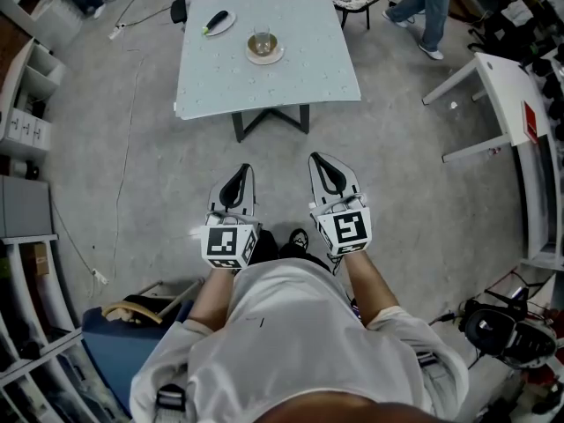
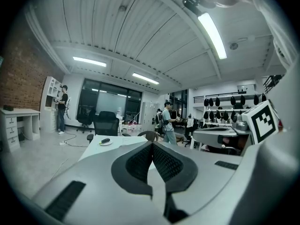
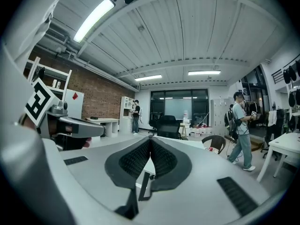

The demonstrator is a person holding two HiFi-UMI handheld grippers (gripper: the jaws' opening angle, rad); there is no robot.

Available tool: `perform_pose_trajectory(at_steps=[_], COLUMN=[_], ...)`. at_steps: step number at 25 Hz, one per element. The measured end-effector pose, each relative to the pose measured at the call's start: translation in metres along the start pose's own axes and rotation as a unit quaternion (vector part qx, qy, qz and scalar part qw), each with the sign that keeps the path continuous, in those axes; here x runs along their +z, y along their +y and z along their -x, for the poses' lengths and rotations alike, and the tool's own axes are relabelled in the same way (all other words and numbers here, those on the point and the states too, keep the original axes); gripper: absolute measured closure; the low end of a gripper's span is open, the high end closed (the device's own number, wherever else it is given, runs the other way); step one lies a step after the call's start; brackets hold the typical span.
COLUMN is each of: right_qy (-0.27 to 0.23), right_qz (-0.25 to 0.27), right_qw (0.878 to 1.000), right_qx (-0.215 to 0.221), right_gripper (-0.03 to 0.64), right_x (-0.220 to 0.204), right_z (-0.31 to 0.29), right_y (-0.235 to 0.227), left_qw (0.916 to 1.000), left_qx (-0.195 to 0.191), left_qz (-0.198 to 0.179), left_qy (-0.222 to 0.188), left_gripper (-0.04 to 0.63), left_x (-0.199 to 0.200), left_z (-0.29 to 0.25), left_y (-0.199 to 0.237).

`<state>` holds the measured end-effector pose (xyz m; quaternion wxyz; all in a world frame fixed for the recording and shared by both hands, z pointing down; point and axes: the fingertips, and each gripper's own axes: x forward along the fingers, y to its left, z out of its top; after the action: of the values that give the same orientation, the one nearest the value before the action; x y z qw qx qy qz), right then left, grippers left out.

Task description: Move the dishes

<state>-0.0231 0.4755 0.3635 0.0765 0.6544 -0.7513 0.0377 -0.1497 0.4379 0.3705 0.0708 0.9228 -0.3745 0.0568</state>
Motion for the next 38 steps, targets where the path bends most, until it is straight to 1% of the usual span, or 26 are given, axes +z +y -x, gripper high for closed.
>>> perform_pose_trajectory(at_steps=[5,8,12,15,18,22,27,29,32,36,38], right_qy=[0.009,0.020,0.031,0.038,0.045,0.054,0.045,0.039,0.029,0.020,0.018], right_qz=[0.002,-0.004,-0.010,-0.014,-0.019,-0.021,-0.019,-0.020,-0.019,-0.012,-0.016], right_qw=[1.000,1.000,0.999,0.998,0.998,0.997,0.998,0.999,0.999,1.000,1.000], right_qx=[-0.011,-0.015,-0.028,-0.038,-0.048,-0.051,-0.039,-0.031,-0.014,0.002,0.010], right_gripper=[0.615,0.564,0.535,0.515,0.509,0.499,0.486,0.482,0.476,0.468,0.465], right_x=[-0.002,-0.005,-0.009,-0.012,-0.013,-0.016,-0.013,-0.011,-0.005,0.007,0.012], right_z=[-0.019,-0.036,-0.057,-0.069,-0.076,-0.090,-0.122,-0.139,-0.170,-0.204,-0.220], right_y=[0.010,0.019,0.032,0.039,0.036,0.024,0.000,-0.014,-0.039,-0.078,-0.099], left_qw=[0.9999,0.9996,0.9988,0.9978,0.9969,0.9963,0.9973,0.9980,0.9989,0.9991,0.9991], left_qx=[-0.015,-0.029,-0.047,-0.061,-0.070,-0.077,-0.060,-0.050,-0.040,-0.028,-0.020], left_qz=[0.003,0.004,0.008,0.005,0.008,0.012,0.022,0.023,0.012,0.010,0.007], left_qy=[0.005,0.006,0.012,0.026,0.033,0.036,0.036,0.030,0.022,0.029,0.036], left_gripper=[0.577,0.577,0.577,0.577,0.577,0.577,0.577,0.577,0.577,0.577,0.577], left_x=[-0.005,-0.005,-0.010,-0.019,-0.021,-0.023,-0.020,-0.014,0.000,0.013,0.018], left_z=[-0.006,-0.009,-0.013,-0.015,-0.021,-0.038,-0.075,-0.097,-0.135,-0.183,-0.208], left_y=[0.027,0.048,0.078,0.097,0.105,0.108,0.119,0.124,0.130,0.135,0.138])
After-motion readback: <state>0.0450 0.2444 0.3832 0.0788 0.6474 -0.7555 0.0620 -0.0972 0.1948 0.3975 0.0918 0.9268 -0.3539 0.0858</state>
